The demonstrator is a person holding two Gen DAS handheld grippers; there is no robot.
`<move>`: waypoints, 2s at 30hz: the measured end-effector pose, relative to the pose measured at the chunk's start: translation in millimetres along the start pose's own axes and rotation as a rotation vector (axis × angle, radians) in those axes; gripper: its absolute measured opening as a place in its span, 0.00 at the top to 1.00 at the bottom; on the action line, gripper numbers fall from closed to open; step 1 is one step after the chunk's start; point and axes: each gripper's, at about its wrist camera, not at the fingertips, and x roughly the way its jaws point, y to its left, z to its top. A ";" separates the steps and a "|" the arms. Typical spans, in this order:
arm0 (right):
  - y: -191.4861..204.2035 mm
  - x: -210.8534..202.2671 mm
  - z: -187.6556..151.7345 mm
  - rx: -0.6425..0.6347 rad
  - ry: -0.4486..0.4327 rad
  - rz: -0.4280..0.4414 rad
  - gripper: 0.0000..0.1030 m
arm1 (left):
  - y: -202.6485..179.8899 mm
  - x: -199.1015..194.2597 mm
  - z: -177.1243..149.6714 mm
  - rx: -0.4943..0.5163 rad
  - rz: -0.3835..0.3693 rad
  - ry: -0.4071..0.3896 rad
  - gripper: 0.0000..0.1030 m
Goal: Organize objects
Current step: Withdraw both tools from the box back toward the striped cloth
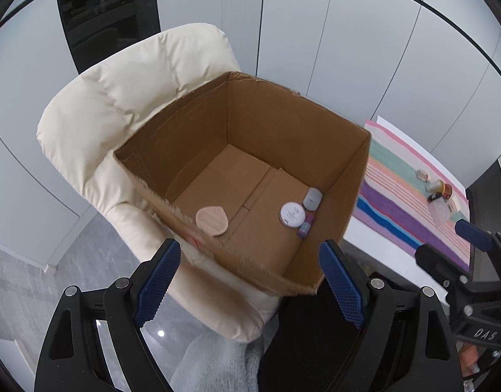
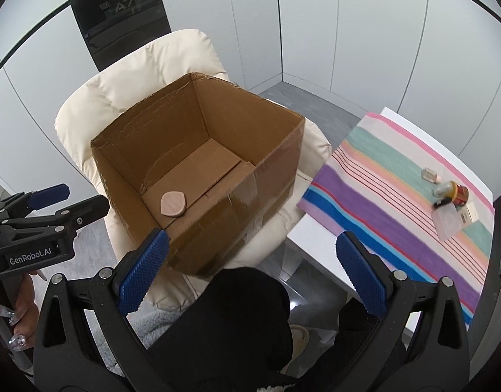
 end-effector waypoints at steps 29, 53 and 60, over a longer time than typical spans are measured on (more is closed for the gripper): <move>-27.3 -33.6 -26.6 0.069 -0.035 -0.058 0.00 | -25.9 -11.6 -21.1 0.086 0.003 -0.020 0.15; -171.3 -89.2 -84.9 0.353 -0.069 -0.281 0.00 | -191.8 10.6 -15.4 0.366 -0.198 0.035 0.15; -232.6 -105.1 -121.8 0.475 -0.053 -0.357 0.00 | -248.1 14.8 -19.8 0.464 -0.237 0.046 0.15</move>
